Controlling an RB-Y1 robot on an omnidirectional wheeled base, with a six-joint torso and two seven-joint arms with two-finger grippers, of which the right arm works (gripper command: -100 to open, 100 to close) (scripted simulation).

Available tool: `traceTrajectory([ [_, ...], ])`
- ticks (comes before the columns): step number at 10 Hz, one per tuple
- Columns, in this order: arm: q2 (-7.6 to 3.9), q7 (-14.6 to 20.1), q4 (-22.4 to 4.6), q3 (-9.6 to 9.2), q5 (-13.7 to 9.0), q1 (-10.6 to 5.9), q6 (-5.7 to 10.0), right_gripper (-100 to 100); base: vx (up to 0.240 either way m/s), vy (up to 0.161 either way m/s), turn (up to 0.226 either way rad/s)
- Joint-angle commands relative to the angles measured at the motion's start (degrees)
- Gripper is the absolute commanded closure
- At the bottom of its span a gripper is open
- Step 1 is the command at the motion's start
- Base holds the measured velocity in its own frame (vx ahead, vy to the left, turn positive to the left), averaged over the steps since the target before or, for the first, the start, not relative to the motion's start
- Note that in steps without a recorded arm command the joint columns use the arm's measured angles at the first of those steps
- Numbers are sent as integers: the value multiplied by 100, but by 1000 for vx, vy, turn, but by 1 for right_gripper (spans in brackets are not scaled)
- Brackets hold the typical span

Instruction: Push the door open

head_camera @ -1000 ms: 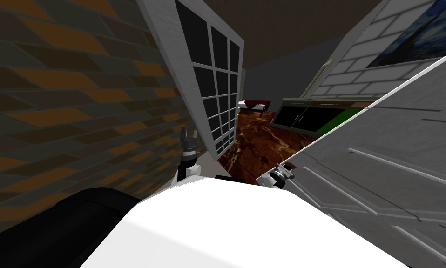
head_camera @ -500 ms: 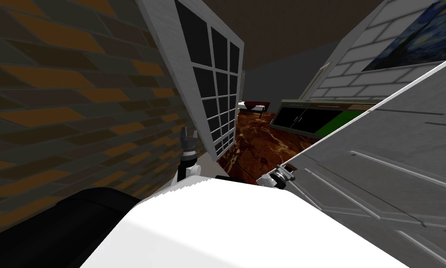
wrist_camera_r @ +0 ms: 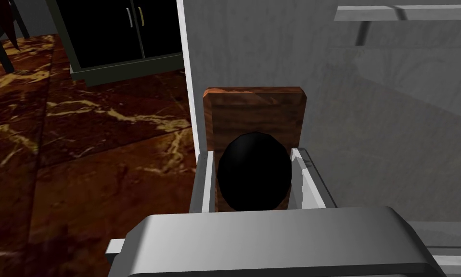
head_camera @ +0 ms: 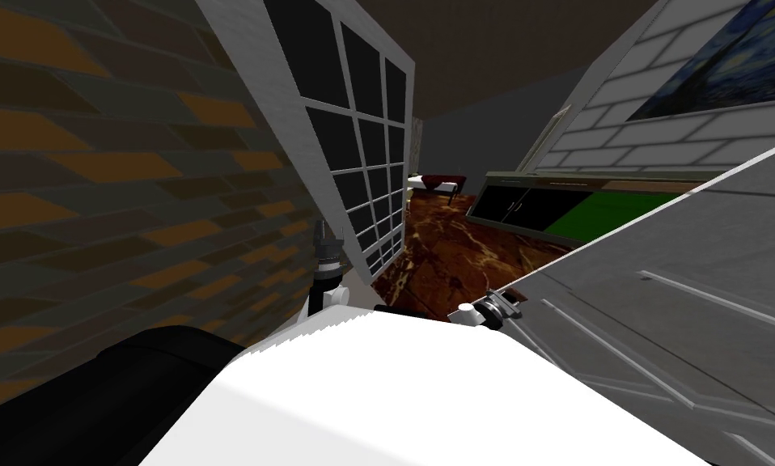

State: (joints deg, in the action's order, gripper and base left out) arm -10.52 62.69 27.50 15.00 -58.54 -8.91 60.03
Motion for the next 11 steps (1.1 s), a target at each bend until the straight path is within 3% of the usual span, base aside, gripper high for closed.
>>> traceTrajectory([
  [1, -18, -73, 131, 101, -94, 121, -9, 100, 189, -113, -40],
  [3, -63, -79, 100, 194, -189, 143, 22, 100, 149, -139, -47],
  [4, -63, -79, -48, 194, -189, 143, 22, 100, 102, -80, 5],
  [5, -63, -79, 84, 194, -189, 143, 22, 100, 39, -24, -21],
  [8, -63, -79, 100, 194, -189, 143, 22, 100, -12, 5, 8],
  [11, -142, -88, 47, 357, -353, 181, 76, 100, 130, -81, -45],
])
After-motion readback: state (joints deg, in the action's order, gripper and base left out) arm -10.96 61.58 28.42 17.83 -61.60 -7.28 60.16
